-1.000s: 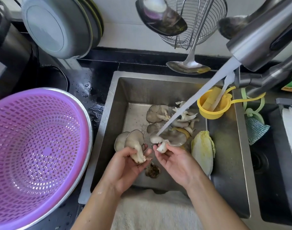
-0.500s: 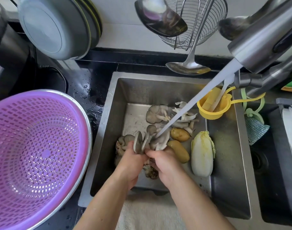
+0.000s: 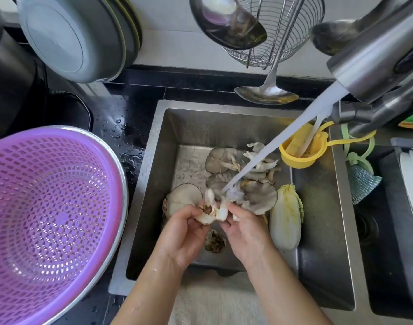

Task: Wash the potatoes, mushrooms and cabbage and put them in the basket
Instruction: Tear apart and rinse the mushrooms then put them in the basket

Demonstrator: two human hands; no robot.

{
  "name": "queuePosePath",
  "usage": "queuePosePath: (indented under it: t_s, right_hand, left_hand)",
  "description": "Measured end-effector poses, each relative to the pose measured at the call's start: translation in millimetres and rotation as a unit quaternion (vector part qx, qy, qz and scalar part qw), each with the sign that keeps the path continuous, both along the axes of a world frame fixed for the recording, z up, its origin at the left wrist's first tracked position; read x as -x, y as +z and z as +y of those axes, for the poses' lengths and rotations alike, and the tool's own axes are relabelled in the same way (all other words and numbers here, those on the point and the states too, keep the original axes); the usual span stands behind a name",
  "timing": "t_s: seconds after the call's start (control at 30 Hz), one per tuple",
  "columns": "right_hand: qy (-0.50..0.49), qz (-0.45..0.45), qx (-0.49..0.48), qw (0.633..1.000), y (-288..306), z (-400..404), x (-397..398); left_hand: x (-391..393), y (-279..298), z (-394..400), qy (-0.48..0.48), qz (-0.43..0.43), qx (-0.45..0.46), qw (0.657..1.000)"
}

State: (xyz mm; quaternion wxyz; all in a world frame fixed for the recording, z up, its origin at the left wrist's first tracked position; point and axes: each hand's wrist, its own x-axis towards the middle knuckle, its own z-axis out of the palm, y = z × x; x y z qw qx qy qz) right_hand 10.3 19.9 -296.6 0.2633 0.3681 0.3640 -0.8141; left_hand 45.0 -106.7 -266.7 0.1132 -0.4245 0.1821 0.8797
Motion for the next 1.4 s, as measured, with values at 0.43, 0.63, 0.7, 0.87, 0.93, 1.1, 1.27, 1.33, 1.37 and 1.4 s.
queuePosePath:
  t_s: [0.43,0.63,0.7,0.87,0.93,1.1,1.27,1.33,1.37,1.4]
  right_hand:
    - [-0.04,-0.048,-0.006,0.998,15,18,8]
    - [-0.058,-0.042,-0.031,0.997,12,22,9]
    - [-0.061,-0.037,-0.024,0.997,11,19,4]
    - [-0.093,-0.032,-0.009,0.995,7,10,-4]
    - [-0.1,-0.027,0.006,0.995,5,6,-8]
    - [-0.079,-0.001,-0.019,0.997,3,-1,-13]
    - [0.001,0.028,-0.168,0.985,3,-14,-22]
    - [-0.012,0.008,-0.154,0.988,4,-16,-22]
    - [-0.023,-0.005,-0.133,0.991,4,-15,-20]
    - [-0.036,-0.014,-0.113,0.993,4,-14,-17]
  left_hand:
    - [3,-7,0,-0.066,-0.061,0.055,0.994]
    - [8,-5,2,-0.068,-0.08,0.056,0.993]
    - [9,-2,7,-0.076,-0.067,0.046,0.994]
    - [6,-7,15,-0.079,-0.072,0.113,0.988]
    - [4,-12,15,-0.082,-0.068,0.161,0.981]
    - [2,-15,15,-0.089,-0.042,0.186,0.978]
    - [1,-35,15,-0.053,-0.112,0.115,0.986]
    - [0,-41,15,-0.027,-0.132,0.095,0.986]
    - [-1,-43,14,-0.016,-0.14,0.091,0.986]
    - [-1,-44,13,-0.01,-0.147,0.096,0.984]
